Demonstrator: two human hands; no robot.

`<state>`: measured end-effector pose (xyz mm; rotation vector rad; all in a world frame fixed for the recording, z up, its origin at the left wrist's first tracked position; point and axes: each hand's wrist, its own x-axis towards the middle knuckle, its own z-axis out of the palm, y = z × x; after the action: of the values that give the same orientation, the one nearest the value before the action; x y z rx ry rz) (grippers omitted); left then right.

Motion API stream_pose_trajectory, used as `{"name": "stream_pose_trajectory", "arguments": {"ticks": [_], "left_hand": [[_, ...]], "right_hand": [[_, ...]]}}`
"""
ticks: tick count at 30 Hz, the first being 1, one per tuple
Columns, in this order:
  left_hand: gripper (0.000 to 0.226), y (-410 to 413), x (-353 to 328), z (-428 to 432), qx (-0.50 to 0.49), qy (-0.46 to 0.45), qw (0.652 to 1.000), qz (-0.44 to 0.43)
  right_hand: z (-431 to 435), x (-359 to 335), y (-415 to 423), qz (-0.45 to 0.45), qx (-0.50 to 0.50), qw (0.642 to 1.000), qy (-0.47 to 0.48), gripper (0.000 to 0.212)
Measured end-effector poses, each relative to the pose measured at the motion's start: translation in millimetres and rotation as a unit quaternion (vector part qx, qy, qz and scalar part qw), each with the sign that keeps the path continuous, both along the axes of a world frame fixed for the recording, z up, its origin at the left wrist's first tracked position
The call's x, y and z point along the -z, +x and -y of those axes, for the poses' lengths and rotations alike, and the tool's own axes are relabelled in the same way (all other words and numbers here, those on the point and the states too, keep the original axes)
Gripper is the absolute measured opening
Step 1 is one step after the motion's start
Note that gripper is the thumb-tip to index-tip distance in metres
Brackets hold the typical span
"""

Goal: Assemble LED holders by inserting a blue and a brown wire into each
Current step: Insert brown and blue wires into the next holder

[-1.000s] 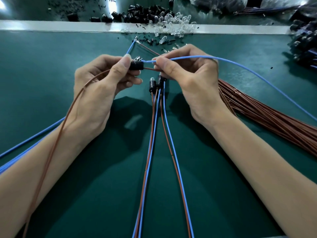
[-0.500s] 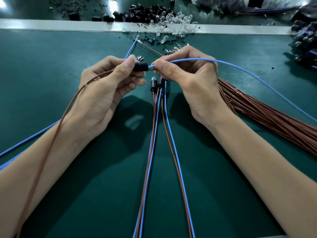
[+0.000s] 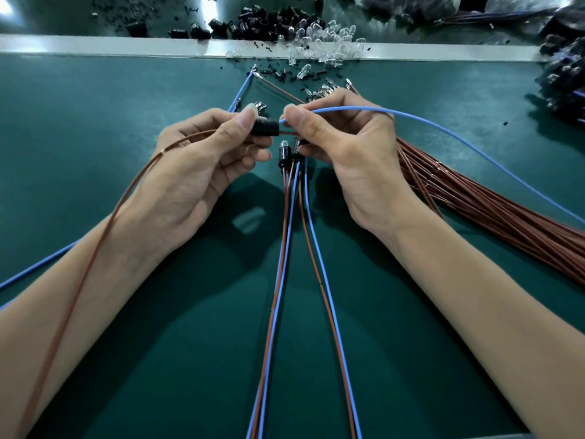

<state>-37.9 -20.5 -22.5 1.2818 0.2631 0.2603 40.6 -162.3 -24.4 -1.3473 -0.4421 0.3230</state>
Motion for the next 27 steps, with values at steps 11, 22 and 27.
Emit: {"name": "stream_pose_trajectory", "arguments": {"ticks": [11,22,27], "left_hand": [[0.015,1.5,0.7,-0.1,-0.013,-0.010,1.000,0.006],[0.015,1.1,1.9,0.1,-0.023,-0.004,1.000,0.019],[0.012,0.0,1.6,0.9,-0.021,0.001,1.000,0.020]], "right_hand": [[-2.5,-0.6,-3.5,0.032,0.023,0.999,-0.015,0.019],[-2.1,-0.3,-2.7,0.053,0.023,0.998,-0.023,0.016],[-1.8,1.4,-0.3,0.041,-0.008,0.999,-0.035,0.015]]}}
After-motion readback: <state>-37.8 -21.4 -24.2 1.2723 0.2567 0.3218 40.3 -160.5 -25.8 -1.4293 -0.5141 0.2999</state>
